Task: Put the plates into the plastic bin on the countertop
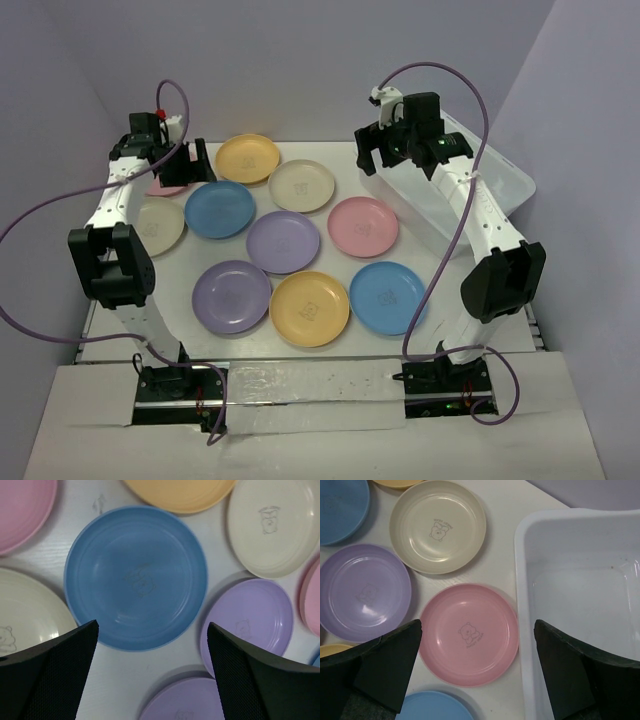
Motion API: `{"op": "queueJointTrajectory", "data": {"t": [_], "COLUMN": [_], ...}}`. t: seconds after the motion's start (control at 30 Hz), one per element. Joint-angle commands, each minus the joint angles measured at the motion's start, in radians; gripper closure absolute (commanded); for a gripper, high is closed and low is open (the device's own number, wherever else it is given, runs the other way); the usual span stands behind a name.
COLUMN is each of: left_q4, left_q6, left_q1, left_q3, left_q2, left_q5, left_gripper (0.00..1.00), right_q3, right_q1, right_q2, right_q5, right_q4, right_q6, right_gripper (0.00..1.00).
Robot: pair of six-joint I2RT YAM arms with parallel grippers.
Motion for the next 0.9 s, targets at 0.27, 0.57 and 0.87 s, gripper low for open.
{"op": "queueJointTrajectory", "data": {"t": [0.27,0.57,0.87], "left_q4": [0.076,0.097,0.12], "left_q6": [-0.163,-0.22,-0.246], "left_q1": [0.239,0.385,0.421], "left_q3": [-0.219,-0.427,-0.423], "left_q2": [-0.075,-0.167,-0.095], "left_q5": [-0.237,-0.249,-0.28], "left_gripper": [0.14,0.16,0.2], "right_q3": [-0.006,-0.006,0.01], "right_q1": [0.016,0.016,0.017], "right_q2": [-0.039,-0.035,-0.018], "right_q5": [0.016,0.029,0.035], "right_q4": [0.003,0.01,0.008], "right_q6": [-0.018,0.001,0.009], "right_gripper": [0.0,0.0,0.0]}}
